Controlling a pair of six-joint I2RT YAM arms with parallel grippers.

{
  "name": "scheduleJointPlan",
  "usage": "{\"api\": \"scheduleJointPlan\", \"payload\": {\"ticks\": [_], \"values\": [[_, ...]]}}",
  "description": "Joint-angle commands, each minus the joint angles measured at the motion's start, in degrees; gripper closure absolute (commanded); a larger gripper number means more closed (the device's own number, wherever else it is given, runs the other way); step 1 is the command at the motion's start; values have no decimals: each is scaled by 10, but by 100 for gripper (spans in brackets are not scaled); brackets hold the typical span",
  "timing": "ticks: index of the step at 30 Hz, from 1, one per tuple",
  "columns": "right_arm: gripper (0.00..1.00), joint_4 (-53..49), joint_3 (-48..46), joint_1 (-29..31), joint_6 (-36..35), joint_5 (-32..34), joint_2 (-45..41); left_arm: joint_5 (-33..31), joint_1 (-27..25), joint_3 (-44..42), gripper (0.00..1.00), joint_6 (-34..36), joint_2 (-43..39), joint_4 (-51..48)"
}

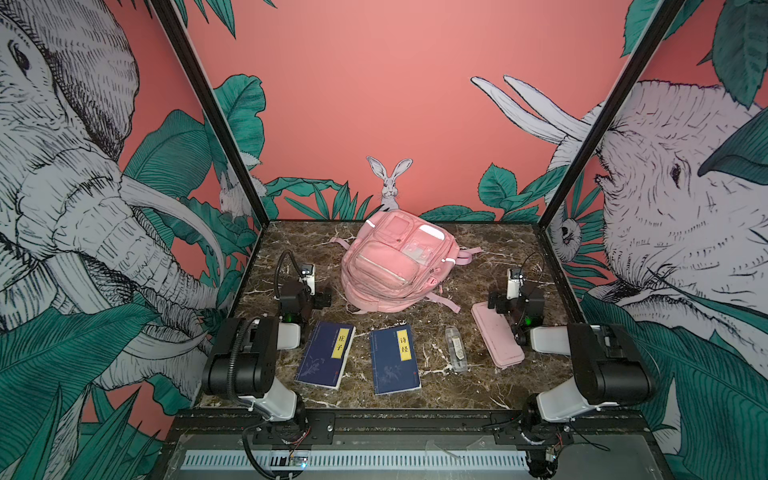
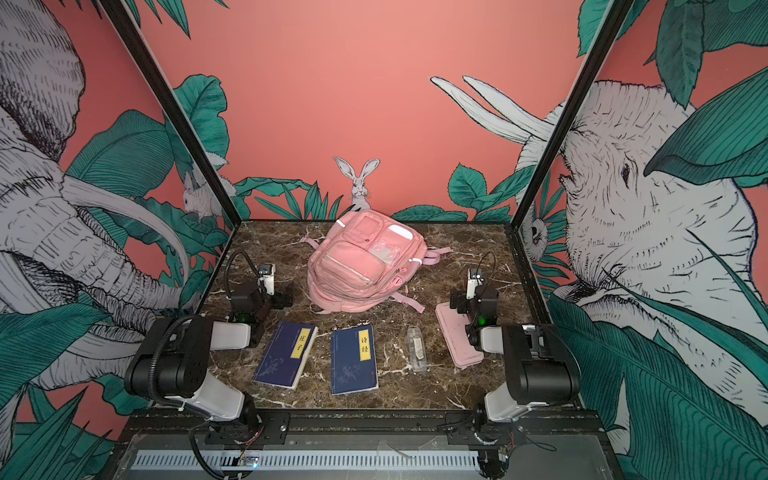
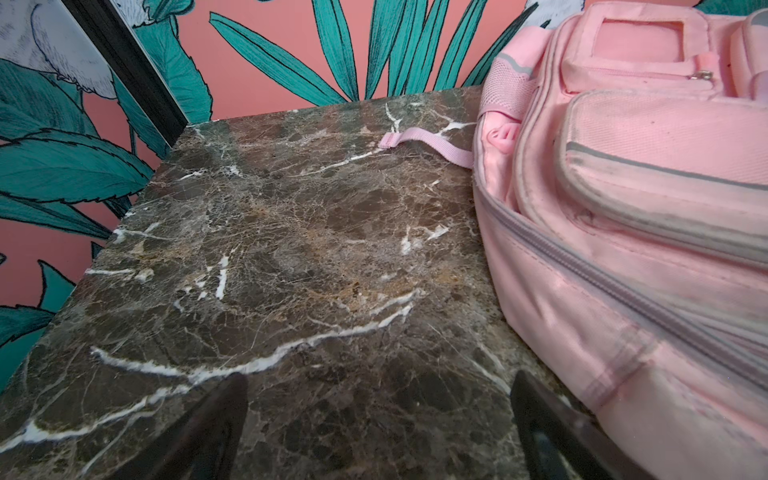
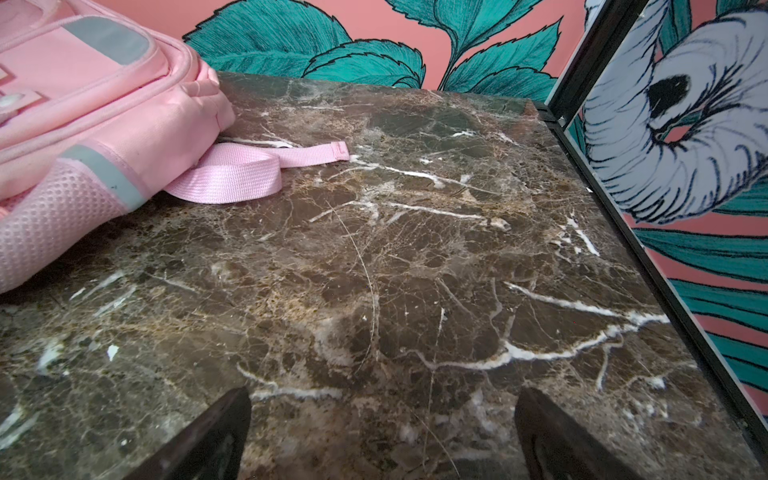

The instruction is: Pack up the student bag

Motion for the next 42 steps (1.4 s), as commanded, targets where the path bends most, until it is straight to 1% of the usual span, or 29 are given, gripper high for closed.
{"api": "scheduleJointPlan", "payload": {"ticks": [1, 4, 7, 9, 10, 13, 14, 15, 17, 19, 20, 21, 22, 23, 24, 26, 29, 30, 31, 32, 33, 34, 35, 37, 38, 40, 42], "values": [[3, 12, 11, -3, -4, 0, -2, -6, 3, -3, 1, 2, -6, 14], [3, 15, 10, -2, -4, 1, -2, -23, 4, -7, 1, -6, -9, 20], [3, 24, 6, -1, -4, 3, -4, -75, 3, -30, 1, -26, -29, 45], [3, 30, 0, 11, -5, 34, -20, -97, 1, -52, 1, -29, -61, 60], [2, -1, 5, 19, -7, 58, -41, -119, -6, -58, 1, -29, -86, 46], [2, -144, 53, 39, 15, 166, -97, -188, -37, -22, 1, -39, -176, -107], [2, -177, 69, 44, 29, 204, -110, -205, -43, -10, 1, -57, -195, -138], [2, -202, 85, 46, 48, 244, -117, -204, -44, -5, 1, -74, -213, -150], [2, -305, 143, 52, 107, 320, -124, -204, -49, 12, 1, -125, -242, -189], [2, -436, 216, 54, 176, 368, -117, -209, -59, 50, 1, -170, -256, -263], [2, -506, 256, 55, 211, 379, -110, -223, -66, 74, 1, -199, -258, -301], [2, -564, 293, 56, 238, 382, -103, -223, -70, 100, 1, -224, -258, -348], [2, -631, 333, 57, 274, 390, -94, -205, -75, 119, 1, -234, -253, -372], [2, -682, 364, 59, 298, 387, -84, -196, -82, 134, 1, -243, -248, -378], [2, -687, 373, 60, 297, 369, -79, -184, -87, 148, 1, -260, -245, -399], [2, -665, 367, 73, 285, 337, -81, -134, -97, 179, 1, -278, -235, -426], [2, -608, 342, 108, 240, 313, -98, -100, -114, 236, 1, -300, -214, -495], [2, -591, 336, 121, 220, 288, -103, -83, -120, 259, 1, -300, -204, -524], [2, -577, 329, 130, 201, 243, -108, -74, -126, 282, 1, -303, -192, -552], [2, -556, 319, 133, 180, 184, -111, -62, -131, 302, 1, -308, -182, -579], [2, -524, 303, 135, 165, 110, -115, -43, -134, 320, 1, -317, -171, -601], [2, -507, 292, 137, 164, 66, -117, -18, -136, 331, 1, -332, -159, -616], [2, -497, 286, 140, 168, 48, -116, 4, -137, 338, 1, -347, -151, -624], [2, -482, 275, 148, 170, 14, -110, 46, -145, 340, 4, -384, -132, -626], [2, -476, 271, 153, 170, 2, -105, 59, -151, 339, 6, -398, -124, -626], [2, -455, 262, 163, 169, -51, -93, 76, -175, 336, 9, -430, -111, -618], [8, -441, 257, 178, 170, -88, -77, 85, -203, 328, 13, -464, -103, -594]]}}
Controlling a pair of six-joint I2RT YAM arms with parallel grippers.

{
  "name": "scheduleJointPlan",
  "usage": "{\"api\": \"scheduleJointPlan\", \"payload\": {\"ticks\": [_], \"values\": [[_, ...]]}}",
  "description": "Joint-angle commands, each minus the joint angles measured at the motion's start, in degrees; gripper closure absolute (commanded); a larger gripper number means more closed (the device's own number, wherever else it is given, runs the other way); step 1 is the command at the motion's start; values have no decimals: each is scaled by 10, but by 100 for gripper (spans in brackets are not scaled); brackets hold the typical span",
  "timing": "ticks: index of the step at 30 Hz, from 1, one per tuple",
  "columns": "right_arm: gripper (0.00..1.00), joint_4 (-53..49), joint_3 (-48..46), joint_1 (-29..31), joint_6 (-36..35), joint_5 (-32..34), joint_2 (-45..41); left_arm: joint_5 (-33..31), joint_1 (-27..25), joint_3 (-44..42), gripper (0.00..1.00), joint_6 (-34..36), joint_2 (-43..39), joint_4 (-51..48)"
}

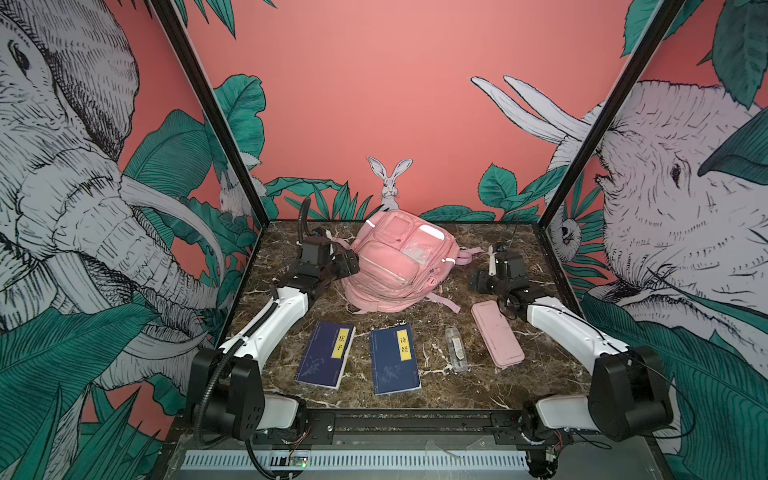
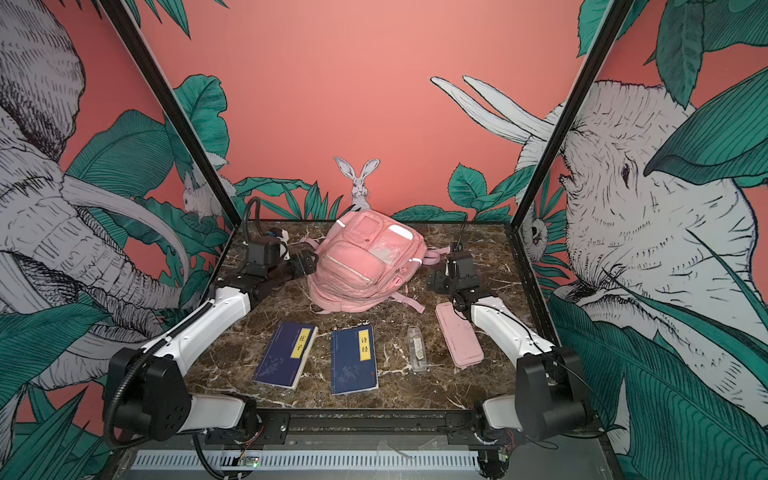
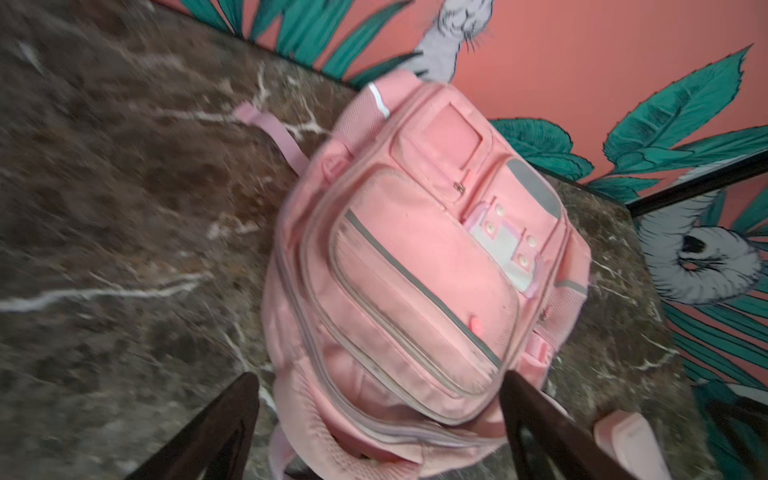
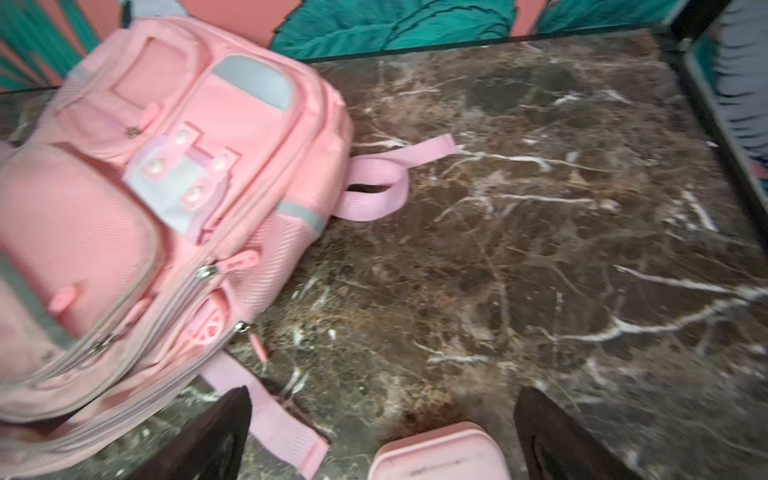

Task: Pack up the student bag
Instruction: 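Reach both grippers to the pink backpack's sides and grasp its edges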

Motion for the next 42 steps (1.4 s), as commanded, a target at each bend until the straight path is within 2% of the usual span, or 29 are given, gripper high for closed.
{"api": "scheduleJointPlan", "payload": {"ticks": [1, 4, 6, 17, 22, 34, 42], "values": [[11, 60, -5, 28, -7, -102, 26, 61, -43, -8, 14, -100, 8, 8], [14, 64, 0, 57, -4, -96, 59, 69, -70, -32, 17, -184, 12, 70], [15, 69, 1, 71, -6, -84, 76, 50, -89, -44, 20, -223, 12, 107], [33, 63, 27, 90, -25, -72, 149, 12, -133, -47, 24, -346, 84, 185], [35, 76, 10, 91, -27, -43, 136, 5, -144, -38, 24, -372, 120, 207], [36, 47, 25, 92, -61, -19, 151, 1, -168, -25, 24, -421, 175, 202], [41, 40, 32, 91, -73, -17, 161, -6, -168, 2, 34, -427, 218, 216]]}}
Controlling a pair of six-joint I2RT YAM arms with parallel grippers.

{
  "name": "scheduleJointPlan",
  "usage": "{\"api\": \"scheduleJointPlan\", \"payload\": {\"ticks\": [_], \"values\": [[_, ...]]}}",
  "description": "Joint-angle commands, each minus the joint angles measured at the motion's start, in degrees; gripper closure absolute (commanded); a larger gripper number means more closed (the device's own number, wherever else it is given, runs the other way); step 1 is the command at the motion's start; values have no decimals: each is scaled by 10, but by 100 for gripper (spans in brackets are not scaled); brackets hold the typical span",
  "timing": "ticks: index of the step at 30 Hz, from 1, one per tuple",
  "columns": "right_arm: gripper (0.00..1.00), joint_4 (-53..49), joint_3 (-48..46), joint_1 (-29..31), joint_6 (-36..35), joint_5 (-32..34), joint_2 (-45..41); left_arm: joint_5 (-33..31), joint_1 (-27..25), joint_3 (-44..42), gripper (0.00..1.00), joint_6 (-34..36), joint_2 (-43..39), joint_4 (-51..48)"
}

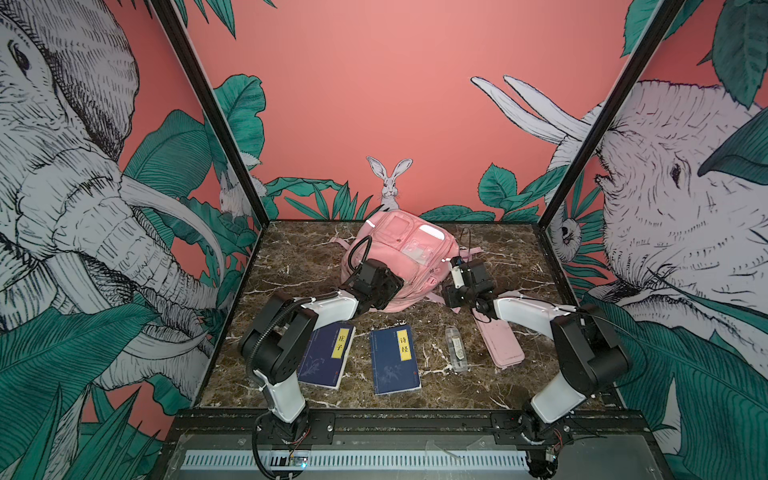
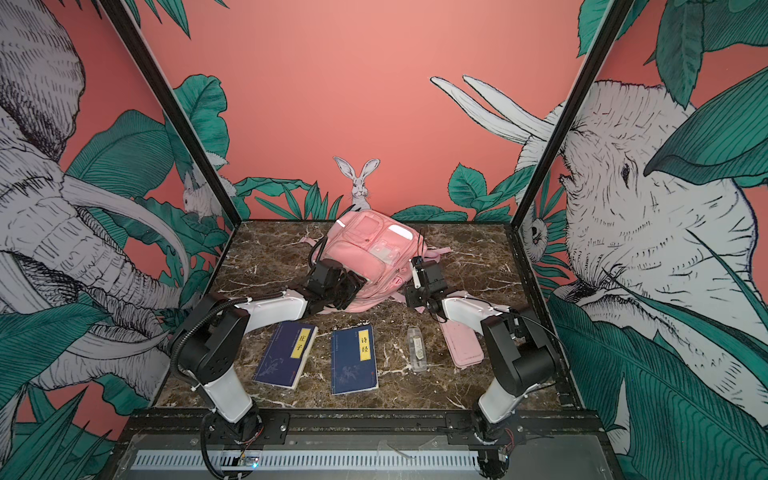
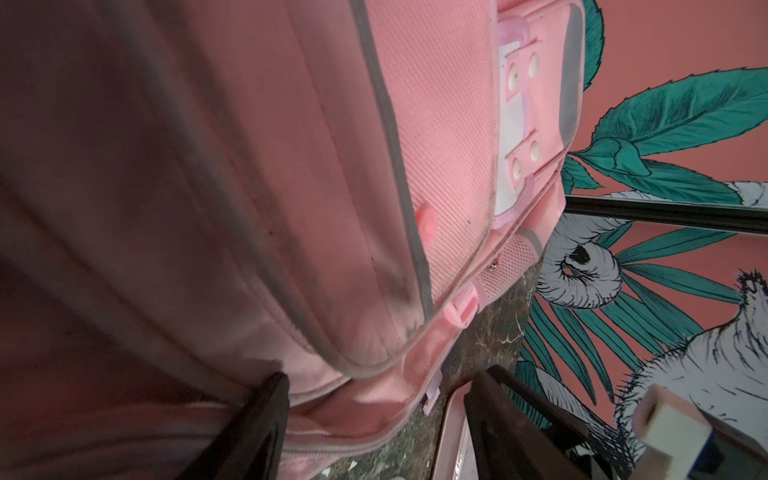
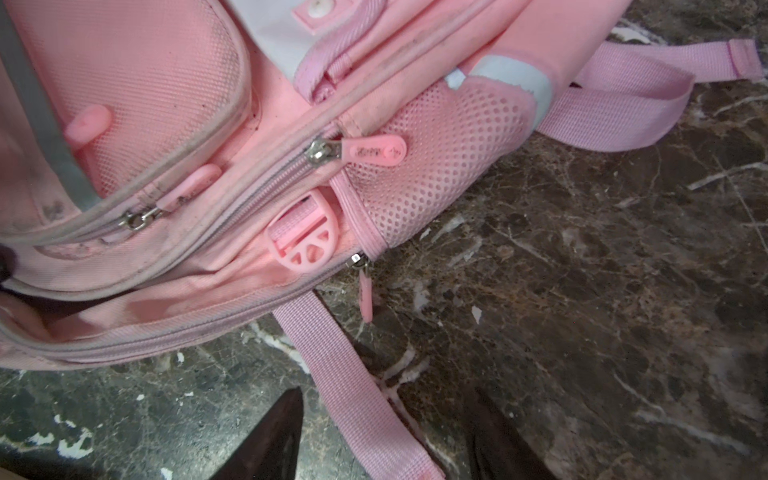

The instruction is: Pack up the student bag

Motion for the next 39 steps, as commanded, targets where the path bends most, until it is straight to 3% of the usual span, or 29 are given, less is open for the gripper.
{"api": "scheduleJointPlan", "payload": {"ticks": [1, 9, 15, 19, 29, 39], "values": [[42, -6, 17, 3, -12, 10, 6, -18, -3, 24, 36, -9, 8, 12], [51, -11, 15, 3, -24, 17, 8, -31, -2, 36, 51, -3, 25, 11], [54, -6, 18, 3, -38, 15, 17, -42, -1, 40, 85, 19, 14, -1], [53, -2, 21, 3, -37, 9, 20, -42, 2, 48, 99, 43, -3, -14], [51, 11, 48, 3, -29, -17, 49, -27, 5, 73, 100, 92, -52, -43], [52, 17, 97, 3, -30, -23, 114, -14, 8, 76, 100, 94, -56, -54]]}}
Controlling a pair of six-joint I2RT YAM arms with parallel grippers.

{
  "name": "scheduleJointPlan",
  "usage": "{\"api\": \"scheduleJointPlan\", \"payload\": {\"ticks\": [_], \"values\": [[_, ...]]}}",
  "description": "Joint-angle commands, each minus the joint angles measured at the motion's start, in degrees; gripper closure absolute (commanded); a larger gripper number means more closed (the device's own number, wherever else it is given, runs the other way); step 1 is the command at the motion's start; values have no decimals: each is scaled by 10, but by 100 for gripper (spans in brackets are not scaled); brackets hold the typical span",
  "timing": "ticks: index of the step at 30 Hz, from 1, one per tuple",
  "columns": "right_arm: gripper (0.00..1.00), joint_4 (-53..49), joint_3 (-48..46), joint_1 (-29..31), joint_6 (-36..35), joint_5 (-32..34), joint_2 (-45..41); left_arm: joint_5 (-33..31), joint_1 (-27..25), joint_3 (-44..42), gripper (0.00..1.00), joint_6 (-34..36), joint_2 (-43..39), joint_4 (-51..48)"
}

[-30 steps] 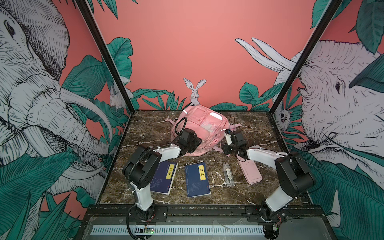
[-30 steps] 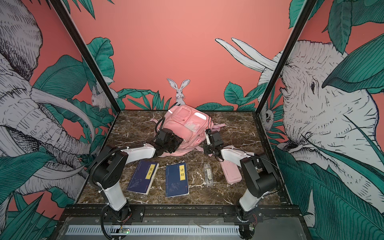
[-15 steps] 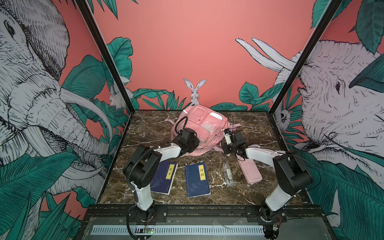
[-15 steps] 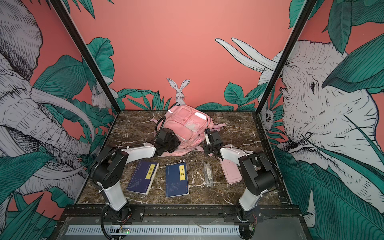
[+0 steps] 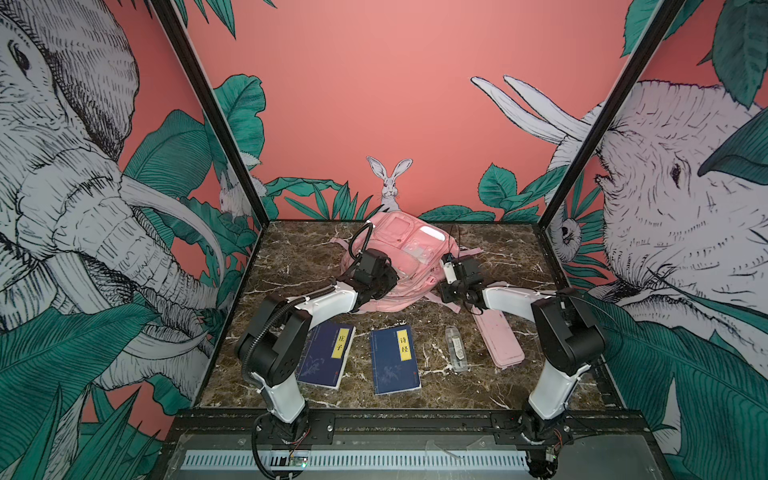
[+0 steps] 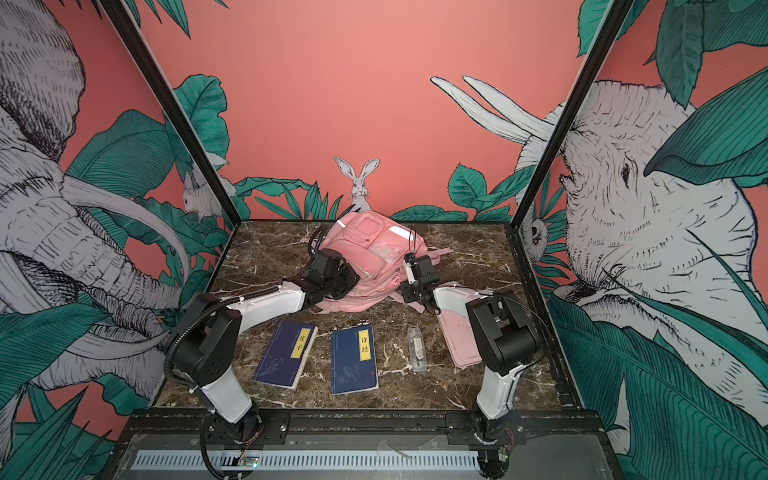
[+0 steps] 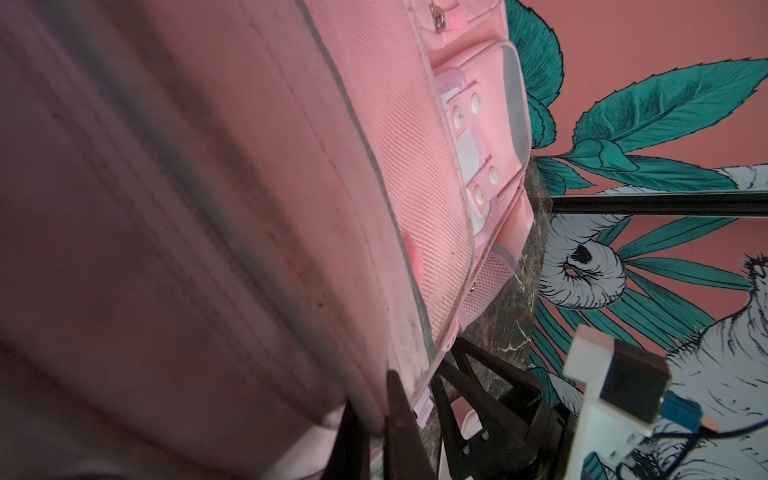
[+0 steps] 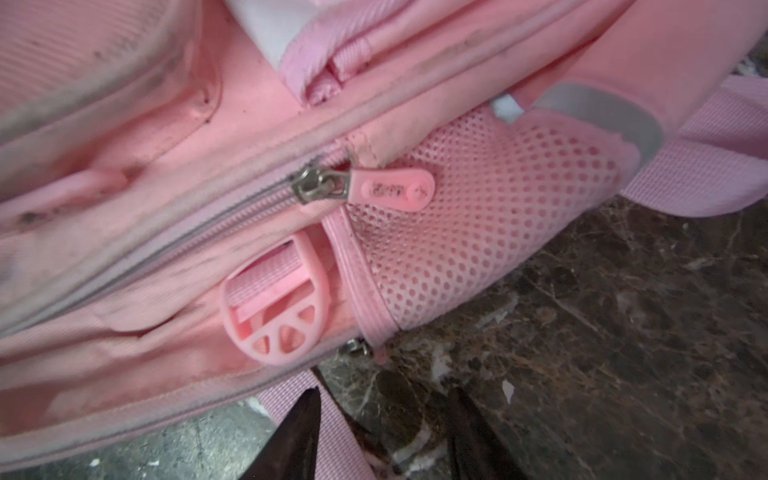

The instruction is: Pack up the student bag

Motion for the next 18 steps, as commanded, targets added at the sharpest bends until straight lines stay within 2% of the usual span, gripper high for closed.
{"api": "scheduleJointPlan", "payload": {"ticks": [1, 11, 18], "values": [[53, 17, 23, 3, -3, -3, 20, 7, 3, 21, 100, 16, -34, 16], [65, 15, 23, 3, -7, -6, 38, 13, 12, 20, 100, 13, -28, 17], [83, 22, 6, 3, -16, -9, 27, 20, 20, 22, 100, 7, -24, 23]]}}
